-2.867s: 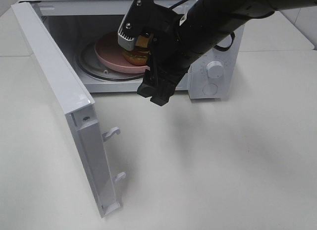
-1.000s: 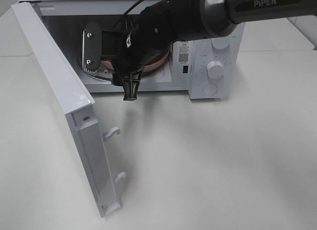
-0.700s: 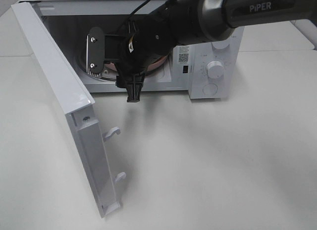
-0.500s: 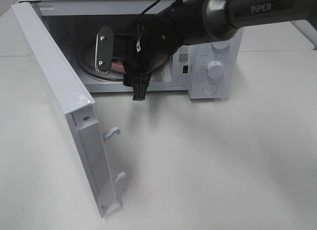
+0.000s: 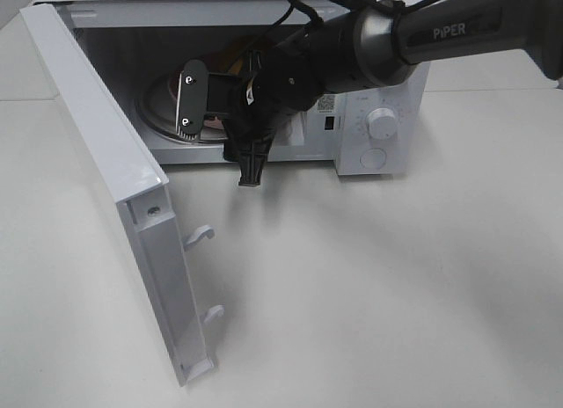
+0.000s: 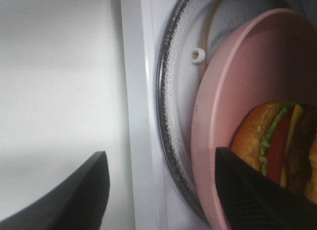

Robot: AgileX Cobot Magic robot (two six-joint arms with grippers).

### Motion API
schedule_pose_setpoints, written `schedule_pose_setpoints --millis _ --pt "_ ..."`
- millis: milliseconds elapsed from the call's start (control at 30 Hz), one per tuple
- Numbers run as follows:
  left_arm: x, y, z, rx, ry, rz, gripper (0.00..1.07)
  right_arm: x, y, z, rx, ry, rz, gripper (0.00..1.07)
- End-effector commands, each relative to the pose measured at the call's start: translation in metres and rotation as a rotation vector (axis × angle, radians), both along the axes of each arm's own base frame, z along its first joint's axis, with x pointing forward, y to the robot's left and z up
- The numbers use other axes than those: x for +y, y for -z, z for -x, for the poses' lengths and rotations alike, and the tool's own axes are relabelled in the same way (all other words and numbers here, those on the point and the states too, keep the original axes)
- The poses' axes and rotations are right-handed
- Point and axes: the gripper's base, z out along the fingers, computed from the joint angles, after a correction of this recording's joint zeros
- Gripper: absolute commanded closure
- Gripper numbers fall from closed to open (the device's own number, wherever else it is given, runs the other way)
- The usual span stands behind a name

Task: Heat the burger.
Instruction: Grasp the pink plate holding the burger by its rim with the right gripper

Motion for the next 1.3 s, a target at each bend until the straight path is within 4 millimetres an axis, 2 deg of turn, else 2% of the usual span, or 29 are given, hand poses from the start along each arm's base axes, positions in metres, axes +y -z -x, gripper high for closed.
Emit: schedule_pose_setpoints --millis 33,1300 --pt "-0.0005 0.0003 -0.0003 -0.011 -0.003 0.012 1.06 -0.0041 -0.0027 -0.0057 -0.015 0.017 -0.017 0.47" --pt "-0.0005 0.0003 -0.0003 -0.011 -0.003 0.012 1.06 -0.01 -0.0051 -0.0111 -0.043 0.019 -0.006 0.47"
